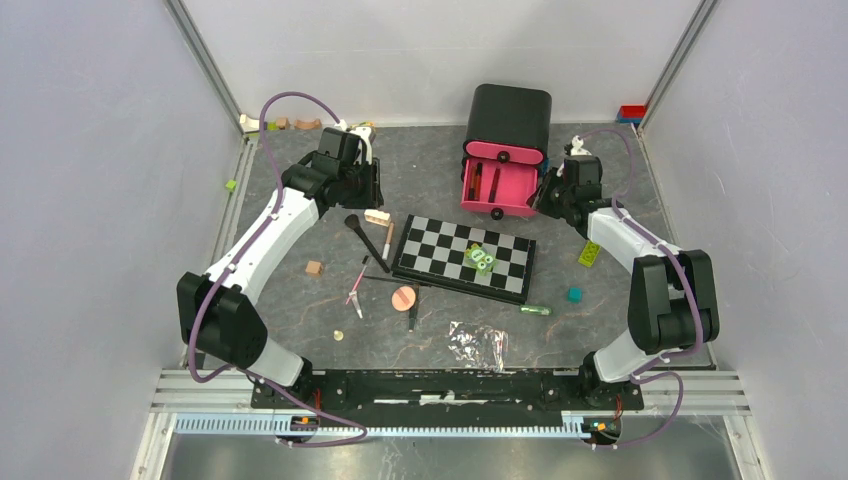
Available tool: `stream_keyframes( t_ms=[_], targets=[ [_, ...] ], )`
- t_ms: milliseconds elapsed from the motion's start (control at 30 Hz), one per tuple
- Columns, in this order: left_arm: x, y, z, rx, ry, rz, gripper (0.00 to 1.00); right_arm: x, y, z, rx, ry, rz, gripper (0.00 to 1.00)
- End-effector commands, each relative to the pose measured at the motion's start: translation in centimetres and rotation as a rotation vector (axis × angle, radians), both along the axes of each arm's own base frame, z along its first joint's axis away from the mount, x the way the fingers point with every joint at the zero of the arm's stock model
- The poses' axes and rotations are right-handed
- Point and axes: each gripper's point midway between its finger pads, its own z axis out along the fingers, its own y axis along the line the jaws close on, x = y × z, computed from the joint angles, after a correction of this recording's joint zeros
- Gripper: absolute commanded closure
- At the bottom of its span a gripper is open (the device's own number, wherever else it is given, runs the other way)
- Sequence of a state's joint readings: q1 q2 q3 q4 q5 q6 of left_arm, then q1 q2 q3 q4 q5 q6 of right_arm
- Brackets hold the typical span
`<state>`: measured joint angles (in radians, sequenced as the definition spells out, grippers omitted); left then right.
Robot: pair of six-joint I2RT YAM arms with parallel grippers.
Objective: Organize the makeup
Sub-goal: Pick up the makeup from the center of the board.
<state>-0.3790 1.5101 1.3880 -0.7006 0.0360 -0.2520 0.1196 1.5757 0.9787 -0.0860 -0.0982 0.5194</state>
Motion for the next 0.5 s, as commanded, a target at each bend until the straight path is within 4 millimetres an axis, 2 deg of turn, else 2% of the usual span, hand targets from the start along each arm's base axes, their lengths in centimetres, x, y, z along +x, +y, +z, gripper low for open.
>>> stream_keyframes(
  t_ms=[0,467],
  targets=[
    [0.4,-0.2,2.0,-0.03,-0.067,-0.013,0.56,0.8,0.6,1.2,0.045,-0.049,0.0,0.7],
    [0.4,-0.3,1.9,-0.035,-0.06,-0.015,0.56,-0.3,1.8,0.8,0.091,-0.04,0.026,0.72]
  ],
)
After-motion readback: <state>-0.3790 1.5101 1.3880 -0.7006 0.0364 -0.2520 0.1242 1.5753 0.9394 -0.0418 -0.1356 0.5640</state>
